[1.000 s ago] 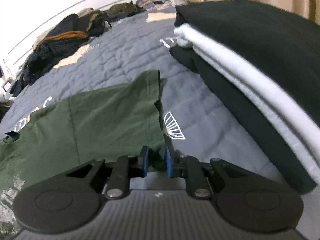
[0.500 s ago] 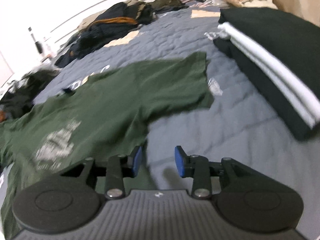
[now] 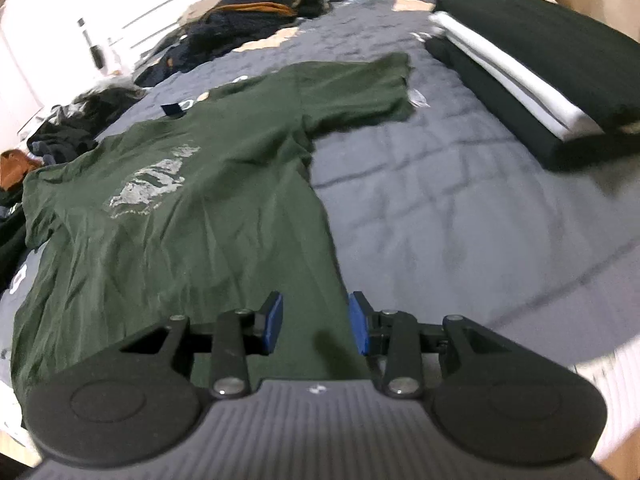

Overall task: Fold clothes
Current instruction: 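Move both open grippers to the green shirt hem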

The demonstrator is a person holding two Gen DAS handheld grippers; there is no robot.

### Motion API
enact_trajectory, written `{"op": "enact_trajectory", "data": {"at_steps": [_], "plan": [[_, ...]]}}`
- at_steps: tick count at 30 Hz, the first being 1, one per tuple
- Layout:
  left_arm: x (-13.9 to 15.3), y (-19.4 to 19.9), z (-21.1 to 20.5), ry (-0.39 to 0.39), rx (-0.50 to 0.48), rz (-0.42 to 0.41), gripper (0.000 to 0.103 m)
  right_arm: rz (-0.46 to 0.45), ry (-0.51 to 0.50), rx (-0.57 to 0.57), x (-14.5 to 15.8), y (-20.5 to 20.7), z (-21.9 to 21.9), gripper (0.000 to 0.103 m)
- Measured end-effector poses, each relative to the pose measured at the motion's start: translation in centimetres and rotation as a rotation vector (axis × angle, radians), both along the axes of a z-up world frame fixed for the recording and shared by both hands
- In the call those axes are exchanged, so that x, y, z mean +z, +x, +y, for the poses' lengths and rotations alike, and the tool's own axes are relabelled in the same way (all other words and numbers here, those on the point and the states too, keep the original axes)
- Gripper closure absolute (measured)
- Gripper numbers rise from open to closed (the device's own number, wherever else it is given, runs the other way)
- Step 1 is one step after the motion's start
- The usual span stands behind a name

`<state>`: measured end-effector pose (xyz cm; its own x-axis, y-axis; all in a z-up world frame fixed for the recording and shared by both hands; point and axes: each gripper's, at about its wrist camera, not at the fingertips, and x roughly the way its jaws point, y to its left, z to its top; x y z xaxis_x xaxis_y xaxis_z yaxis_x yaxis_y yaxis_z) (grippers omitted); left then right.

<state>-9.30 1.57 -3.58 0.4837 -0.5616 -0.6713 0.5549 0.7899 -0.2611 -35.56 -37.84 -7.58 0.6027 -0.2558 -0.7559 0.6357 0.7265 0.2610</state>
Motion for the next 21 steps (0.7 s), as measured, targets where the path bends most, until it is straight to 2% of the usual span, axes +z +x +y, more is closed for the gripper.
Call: {"op": "enact_trajectory", "data": {"at_steps": [3,8,13,16,21], "plan": [[-0.6,-0.4,0.9,0.044,-0.014,0.028,0.043,0.018,0.009,-0.013,-0.2,-1.2,0.9,0.067],[-2.3,-0.9,2.5,0.207,-0.039,0.072,0.043,0.083,0.019,-0.009,-1.2,-2.6,2.1,0.067],[-4.3,-1.0,4.5,0.267,-0.049,0.15,0.043,0.111,0.035,-0.017,-1.6,-3.8,3.0,0.067],[-5.2,-1.0,5.3,0.274,-0.04,0.199,0.043,0.129,0.058,-0.034,-2.1,-4.3,3.2,0.067],[-6.3,-0.1,6.7,0.2,0.017,0.31,0.043,0.156,0.087,-0.043,-2.8,-4.6,3.5,0.067]]}}
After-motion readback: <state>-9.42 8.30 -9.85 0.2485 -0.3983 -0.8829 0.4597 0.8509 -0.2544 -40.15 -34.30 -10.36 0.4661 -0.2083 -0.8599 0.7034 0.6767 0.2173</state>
